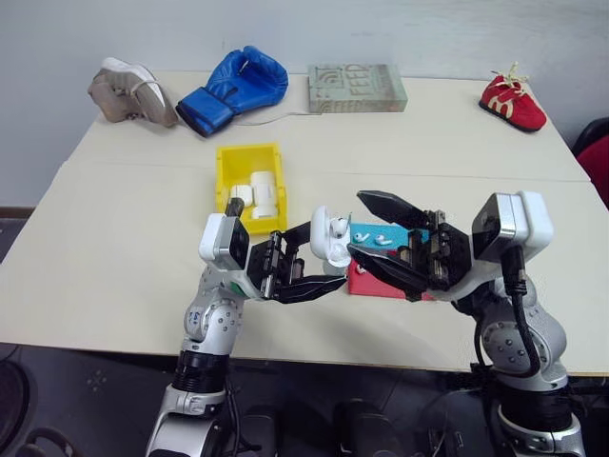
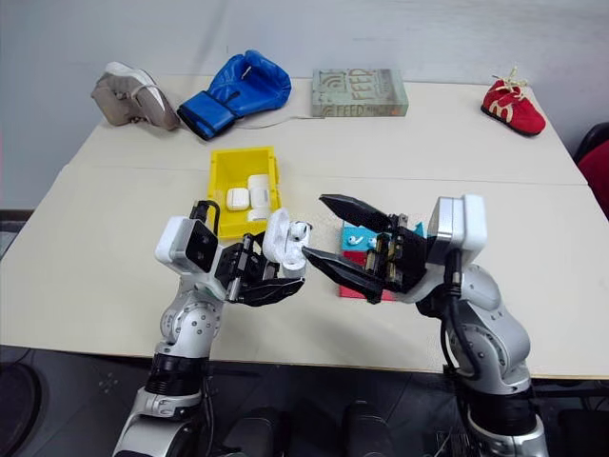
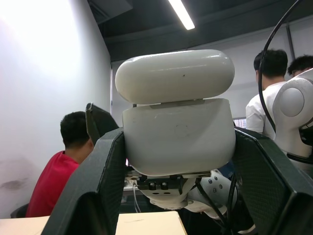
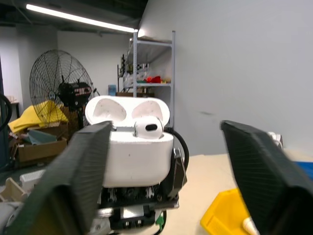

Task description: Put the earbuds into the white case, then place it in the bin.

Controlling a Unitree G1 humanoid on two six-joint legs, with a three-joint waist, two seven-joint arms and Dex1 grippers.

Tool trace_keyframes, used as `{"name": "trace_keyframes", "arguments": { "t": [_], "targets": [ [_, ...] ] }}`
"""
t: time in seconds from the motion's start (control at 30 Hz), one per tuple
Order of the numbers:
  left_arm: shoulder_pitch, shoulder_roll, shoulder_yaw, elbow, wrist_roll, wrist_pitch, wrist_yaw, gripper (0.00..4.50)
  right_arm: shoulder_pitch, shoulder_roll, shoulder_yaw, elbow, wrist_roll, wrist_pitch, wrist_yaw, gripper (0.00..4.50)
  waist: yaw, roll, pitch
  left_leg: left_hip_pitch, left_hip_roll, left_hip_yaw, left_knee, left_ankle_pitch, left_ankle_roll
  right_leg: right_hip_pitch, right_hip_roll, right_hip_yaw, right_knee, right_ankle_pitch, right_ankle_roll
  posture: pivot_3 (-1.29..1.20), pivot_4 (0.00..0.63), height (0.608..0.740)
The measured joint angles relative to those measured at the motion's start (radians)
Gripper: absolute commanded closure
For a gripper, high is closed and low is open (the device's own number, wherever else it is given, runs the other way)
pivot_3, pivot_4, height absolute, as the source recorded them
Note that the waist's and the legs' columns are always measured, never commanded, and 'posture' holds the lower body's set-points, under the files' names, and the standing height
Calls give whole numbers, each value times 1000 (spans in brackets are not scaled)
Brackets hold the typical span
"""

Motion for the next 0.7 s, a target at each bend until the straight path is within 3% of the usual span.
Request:
{"name": "trace_keyframes", "arguments": {
  "t": [0.1,0.2,0.27,0.4,0.57,0.7],
  "targets": [
    [1,13,2,1,1,-6,-1,1683,73,-89,-66,-9,13,37,-5,34,4,0,0,0,0,0,0,-1,1,1,0,0,-1,0,0,0,150,740],
    [20,61,5,4,12,-22,-29,1683,240,-217,-219,5,-23,13,65,34,13,0,0,0,0,1,-1,-1,2,2,0,0,-3,0,0,0,150,740],
    [55,107,21,21,24,-38,-52,1683,388,-279,-352,81,-89,-41,138,34,21,0,0,0,0,1,-2,-1,2,3,1,0,-5,0,0,0,150,740],
    [92,139,44,41,26,-47,-61,1683,541,-305,-502,300,-207,-139,198,34,22,0,0,2,0,3,0,-1,3,4,1,2,-5,0,1,0,150,740],
    [127,161,52,39,27,-58,-54,1683,562,-321,-559,514,-340,-257,190,34,7,0,0,4,0,4,-1,0,3,5,1,4,-5,0,1,0,150,740],
    [135,167,57,32,27,-60,-38,1683,465,-373,-492,492,-402,-211,124,34,-9,1,-1,5,1,5,-1,0,2,5,2,5,-3,0,1,0,150,740]
  ]
}}
